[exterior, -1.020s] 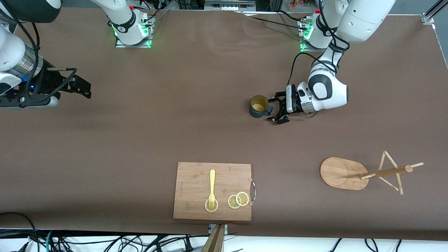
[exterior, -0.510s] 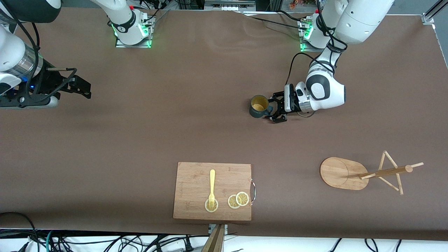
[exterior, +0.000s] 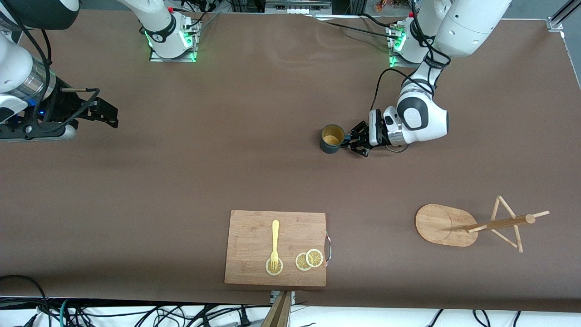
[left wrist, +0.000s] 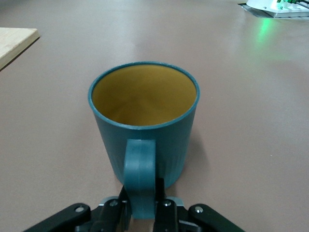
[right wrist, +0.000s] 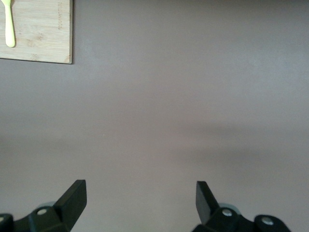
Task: Pass cup and hang on rack
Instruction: 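Grasp the mug handle with the left gripper, then lift the mug with the left gripper and carry it to the rack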
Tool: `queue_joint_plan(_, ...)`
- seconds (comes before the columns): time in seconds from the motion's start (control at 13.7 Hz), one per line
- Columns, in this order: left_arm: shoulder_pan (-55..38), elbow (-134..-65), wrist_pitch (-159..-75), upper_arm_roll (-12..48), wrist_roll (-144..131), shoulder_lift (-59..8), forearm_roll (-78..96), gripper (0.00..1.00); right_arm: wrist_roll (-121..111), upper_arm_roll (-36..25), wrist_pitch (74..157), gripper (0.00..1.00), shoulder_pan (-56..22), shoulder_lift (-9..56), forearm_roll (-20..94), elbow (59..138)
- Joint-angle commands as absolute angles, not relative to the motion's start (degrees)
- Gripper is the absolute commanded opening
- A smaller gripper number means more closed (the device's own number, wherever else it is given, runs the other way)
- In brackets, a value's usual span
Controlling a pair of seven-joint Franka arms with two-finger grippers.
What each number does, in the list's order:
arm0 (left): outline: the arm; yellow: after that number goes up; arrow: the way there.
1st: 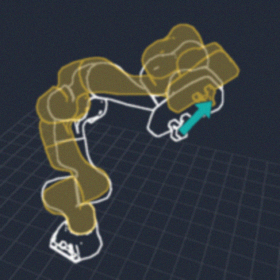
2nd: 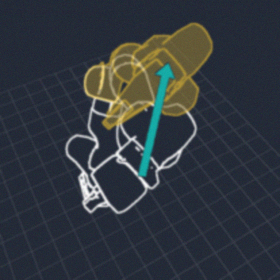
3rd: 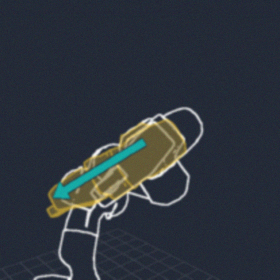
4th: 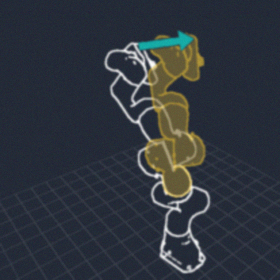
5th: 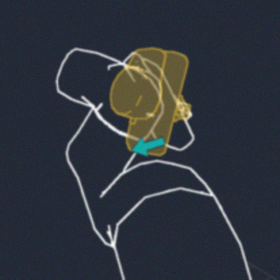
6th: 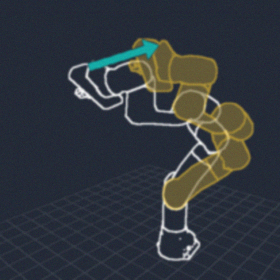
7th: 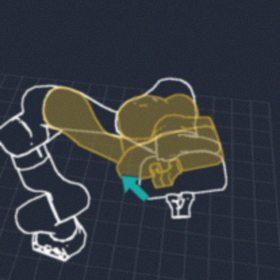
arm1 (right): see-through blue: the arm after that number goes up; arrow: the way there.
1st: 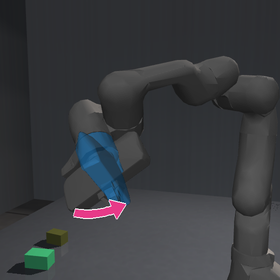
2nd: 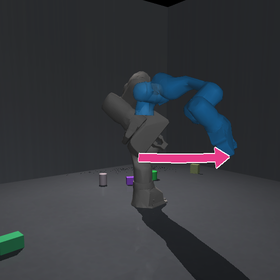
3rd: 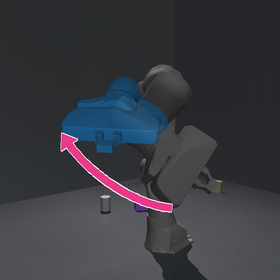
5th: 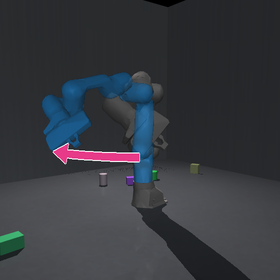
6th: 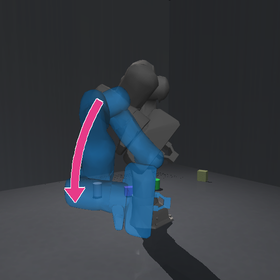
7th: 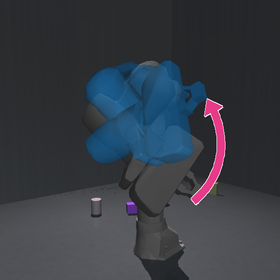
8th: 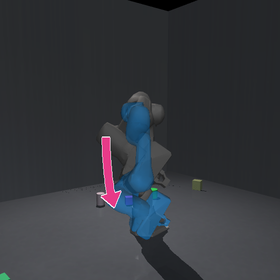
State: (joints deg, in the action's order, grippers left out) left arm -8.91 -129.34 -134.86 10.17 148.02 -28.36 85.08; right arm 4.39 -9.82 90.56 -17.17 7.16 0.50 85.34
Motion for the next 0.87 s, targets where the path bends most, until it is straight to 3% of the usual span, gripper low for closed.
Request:
queue_joint_plan(0.0, -7.92, -129.46, -134.48, 9.93, 143.57, -27.60, 87.10, 0.00, 3.87, -9.84, 90.18, 1.00, -17.23, 7.56, -0.26, 84.20)
queue_joint_plan(0.15, -5.64, -129.90, -131.77, 9.84, 135.65, -25.93, 86.57, 0.00, 3.87, -9.84, 90.18, 1.00, -17.14, 7.56, -0.35, 84.20)
queue_joint_plan(0.44, 0.33, -130.17, -118.26, 8.88, 113.97, -21.90, 82.47, 0.00, 3.87, -9.76, 90.18, 1.00, -17.31, 7.56, -0.35, 84.20)
queue_joint_plan(0.8, 4.39, -129.29, -99.62, 1.25, 87.41, -16.97, 77.25, 0.00, 3.87, -9.76, 89.83, 1.00, -17.23, 7.56, -0.35, 84.20)
